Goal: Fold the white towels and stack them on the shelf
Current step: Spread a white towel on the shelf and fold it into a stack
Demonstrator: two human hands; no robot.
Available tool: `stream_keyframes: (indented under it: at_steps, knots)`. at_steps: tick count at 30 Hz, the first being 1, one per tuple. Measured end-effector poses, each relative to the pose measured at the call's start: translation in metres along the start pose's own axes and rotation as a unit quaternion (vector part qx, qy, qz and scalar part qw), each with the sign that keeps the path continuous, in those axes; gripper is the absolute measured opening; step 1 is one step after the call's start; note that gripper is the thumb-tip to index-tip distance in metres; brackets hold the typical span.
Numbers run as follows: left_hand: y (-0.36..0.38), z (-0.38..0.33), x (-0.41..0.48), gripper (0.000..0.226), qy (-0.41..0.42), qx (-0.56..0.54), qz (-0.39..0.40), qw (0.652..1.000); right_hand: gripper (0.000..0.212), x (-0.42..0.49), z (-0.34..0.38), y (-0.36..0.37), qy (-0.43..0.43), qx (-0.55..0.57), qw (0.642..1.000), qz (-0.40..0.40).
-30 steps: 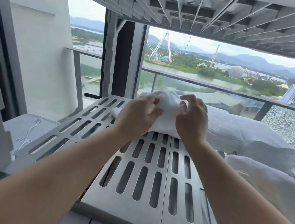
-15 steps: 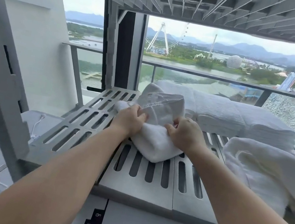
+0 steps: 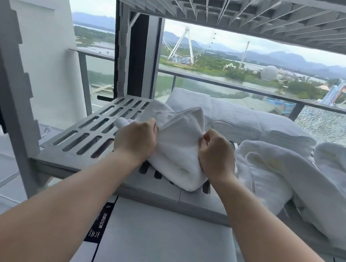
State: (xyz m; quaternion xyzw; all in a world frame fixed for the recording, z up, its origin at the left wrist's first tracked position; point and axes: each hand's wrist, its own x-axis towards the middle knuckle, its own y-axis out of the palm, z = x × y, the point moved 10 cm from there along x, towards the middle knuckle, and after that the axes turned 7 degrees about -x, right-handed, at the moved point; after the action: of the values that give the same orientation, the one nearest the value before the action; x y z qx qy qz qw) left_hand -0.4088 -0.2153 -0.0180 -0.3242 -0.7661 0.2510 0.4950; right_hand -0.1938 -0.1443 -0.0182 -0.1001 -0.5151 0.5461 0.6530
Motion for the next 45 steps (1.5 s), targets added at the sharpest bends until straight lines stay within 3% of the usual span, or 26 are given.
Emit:
stream_keyframes:
  at_steps: [5, 14, 21, 31, 35, 39, 41, 45]
  knots:
    - [-0.007, -0.020, -0.036, 0.035, -0.039, 0.007, -0.001, 0.999, 0.014, -0.037, -0.024, -0.033, 0.027, 0.026, 0.999, -0.026]
    - [-0.016, -0.089, -0.059, 0.053, -0.015, 0.017, 0.024, 0.999, 0.025, -0.074, -0.037, -0.090, 0.017, 0.032, 0.999, 0.007]
    - [0.001, -0.167, -0.077, 0.036, 0.043, -0.044, 0.055, 0.997, 0.025, -0.095, -0.074, -0.137, 0.026, -0.021, 0.999, 0.018]
    - [0.057, -0.303, -0.080, 0.031, 0.166, -0.129, 0.071, 0.975, 0.019, -0.099, -0.140, -0.223, -0.007, -0.111, 0.984, -0.136]
    - [0.095, -0.370, -0.050, 0.035, 0.194, -0.161, 0.095, 0.963, 0.021, -0.076, -0.202, -0.247, 0.040, -0.178, 0.973, -0.139]
    - [0.157, -0.428, -0.028, 0.048, 0.178, -0.191, 0.209, 0.943, 0.026, -0.057, -0.278, -0.266, 0.121, -0.237, 0.959, -0.096]
    - [0.182, -0.451, -0.021, 0.055, 0.172, -0.199, 0.254, 0.931, 0.034, -0.046, -0.315, -0.273, 0.173, -0.253, 0.950, -0.061]
    - [0.216, -0.480, -0.002, 0.059, 0.187, -0.175, 0.272, 0.928, 0.054, -0.027, -0.370, -0.266, 0.229, -0.239, 0.944, 0.000]
